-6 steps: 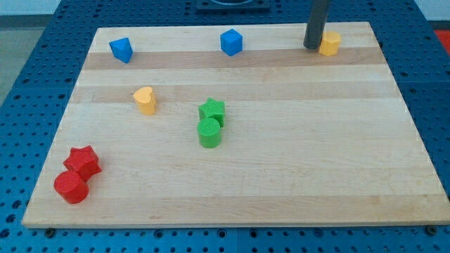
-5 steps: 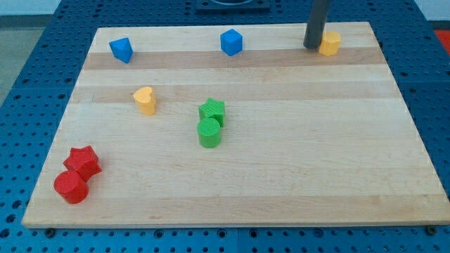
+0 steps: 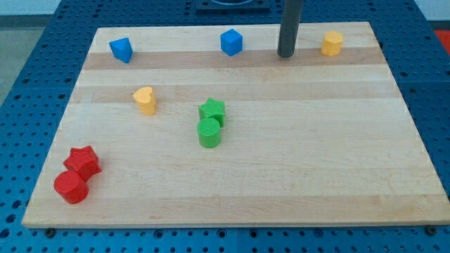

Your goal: Slide the red blocks diagonal to the green blocks

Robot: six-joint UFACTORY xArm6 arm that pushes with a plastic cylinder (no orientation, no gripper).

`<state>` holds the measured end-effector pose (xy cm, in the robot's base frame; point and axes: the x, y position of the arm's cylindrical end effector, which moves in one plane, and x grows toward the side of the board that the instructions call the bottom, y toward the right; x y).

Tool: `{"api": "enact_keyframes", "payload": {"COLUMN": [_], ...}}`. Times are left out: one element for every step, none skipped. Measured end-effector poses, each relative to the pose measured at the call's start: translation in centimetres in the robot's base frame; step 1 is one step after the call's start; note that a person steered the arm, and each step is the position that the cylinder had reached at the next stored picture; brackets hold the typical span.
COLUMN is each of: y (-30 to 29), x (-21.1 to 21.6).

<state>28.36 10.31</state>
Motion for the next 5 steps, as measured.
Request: {"api": "enact_keyframes", "payload": {"y": [0.0,0.0,0.0,0.0,0.0], "x": [0.2,0.5,0.8,1.3,3.2]}}
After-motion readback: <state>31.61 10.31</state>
